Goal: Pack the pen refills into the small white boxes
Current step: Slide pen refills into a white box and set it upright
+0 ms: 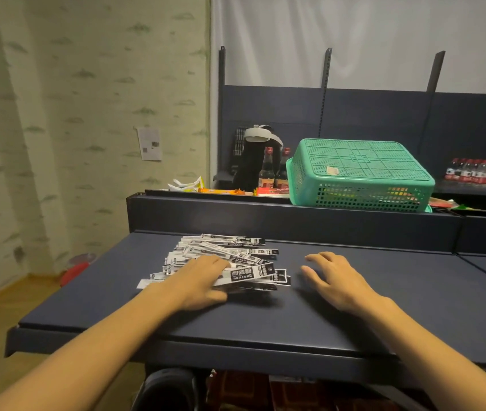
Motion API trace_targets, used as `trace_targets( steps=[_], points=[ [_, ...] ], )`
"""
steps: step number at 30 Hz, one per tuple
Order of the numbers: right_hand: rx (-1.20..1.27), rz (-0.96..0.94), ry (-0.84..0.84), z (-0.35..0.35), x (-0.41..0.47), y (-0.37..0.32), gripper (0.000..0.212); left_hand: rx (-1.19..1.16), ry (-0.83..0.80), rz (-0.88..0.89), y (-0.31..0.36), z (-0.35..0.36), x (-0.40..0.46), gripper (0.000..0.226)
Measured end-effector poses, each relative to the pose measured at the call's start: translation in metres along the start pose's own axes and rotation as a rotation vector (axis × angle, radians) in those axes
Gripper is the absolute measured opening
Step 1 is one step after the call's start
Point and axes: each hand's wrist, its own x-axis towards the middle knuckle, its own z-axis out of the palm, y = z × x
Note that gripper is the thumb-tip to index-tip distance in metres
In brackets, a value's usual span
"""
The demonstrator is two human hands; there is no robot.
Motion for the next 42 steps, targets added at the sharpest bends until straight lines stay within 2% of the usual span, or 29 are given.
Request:
trace_targets(
  steps=[2,5,9,12,17,21,25,28,31,34,37,42],
  points=[
    [-0.002,0.018,-0.008,0.001,-0.004,-0.002,0.049,0.006,-0.041,-0.011,-0.001,-0.005,0.002,0.050],
    [-0.028,0.053,-0.018,0.002,-0.009,-0.004,0.051,-0.011,-0.046,0.010,-0.006,-0.010,0.004,0.038],
    [-0.132,0.108,-0.037,-0.005,-0.016,-0.009,0.051,-0.032,0.011,0.061,-0.023,-0.009,0.003,0.042],
    [-0.160,0.164,-0.064,-0.009,-0.021,-0.013,0.050,-0.004,0.060,0.081,-0.027,-0.008,0.002,0.027],
    [-0.170,0.212,-0.077,-0.005,-0.023,-0.021,0.050,0.190,0.181,0.150,-0.026,-0.004,0.007,0.026],
    [-0.185,0.235,-0.085,-0.002,-0.024,-0.025,0.049,0.100,0.245,0.162,-0.033,0.000,0.014,0.031],
    [-0.192,0.238,-0.081,-0.001,-0.022,-0.024,0.048,-0.014,0.272,0.118,-0.037,0.001,0.021,0.018],
    [-0.180,0.235,-0.081,0.000,-0.016,-0.022,0.048,-0.071,0.296,0.117,-0.041,0.002,0.026,0.017],
    [-0.172,0.228,-0.075,0.002,-0.008,-0.020,0.047,-0.113,0.259,0.110,-0.044,0.000,0.032,0.019],
    [-0.176,0.222,-0.077,0.004,0.000,-0.019,0.046,-0.071,0.235,0.092,-0.044,-0.005,0.039,0.019],
    [-0.177,0.214,-0.071,0.006,0.008,-0.016,0.045,0.031,0.214,0.072,-0.043,-0.009,0.045,0.031],
    [-0.215,0.203,-0.055,0.003,0.022,-0.013,0.049,0.171,0.222,0.048,-0.042,-0.016,0.052,0.031]
  ],
)
